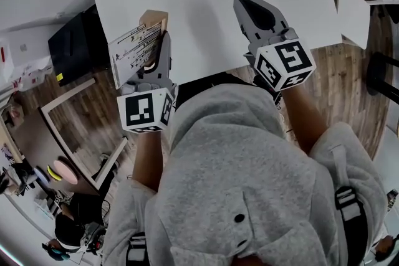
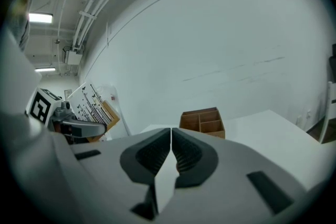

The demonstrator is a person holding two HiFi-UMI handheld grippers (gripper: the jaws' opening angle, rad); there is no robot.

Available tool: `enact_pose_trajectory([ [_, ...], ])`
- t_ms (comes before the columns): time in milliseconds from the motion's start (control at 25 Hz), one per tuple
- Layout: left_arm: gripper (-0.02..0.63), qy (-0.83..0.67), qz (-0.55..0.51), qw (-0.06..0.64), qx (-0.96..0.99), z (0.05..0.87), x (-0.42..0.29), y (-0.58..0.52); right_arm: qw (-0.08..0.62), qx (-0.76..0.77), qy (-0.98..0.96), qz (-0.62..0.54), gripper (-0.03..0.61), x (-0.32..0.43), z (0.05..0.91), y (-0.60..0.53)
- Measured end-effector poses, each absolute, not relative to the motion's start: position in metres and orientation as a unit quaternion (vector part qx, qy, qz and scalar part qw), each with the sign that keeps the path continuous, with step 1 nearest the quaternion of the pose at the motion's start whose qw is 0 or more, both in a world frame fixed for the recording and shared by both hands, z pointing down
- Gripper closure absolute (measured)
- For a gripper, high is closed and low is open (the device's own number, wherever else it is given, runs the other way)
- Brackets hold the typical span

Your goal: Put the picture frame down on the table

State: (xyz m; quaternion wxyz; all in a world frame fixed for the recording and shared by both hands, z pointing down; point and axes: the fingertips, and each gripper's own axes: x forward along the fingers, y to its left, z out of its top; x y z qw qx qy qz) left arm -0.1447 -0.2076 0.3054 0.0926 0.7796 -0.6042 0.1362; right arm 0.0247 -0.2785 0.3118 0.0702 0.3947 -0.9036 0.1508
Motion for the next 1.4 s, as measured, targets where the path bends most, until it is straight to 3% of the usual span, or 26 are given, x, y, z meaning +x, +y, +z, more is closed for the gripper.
enact_pose_trajectory([
  [1400, 0.419, -0.577, 0.186, 0.188, 0.773, 0.415, -0.172, -0.279, 0.156, 0.412, -0.869, 0.225, 0.549, 0.006, 0.398, -0.323],
])
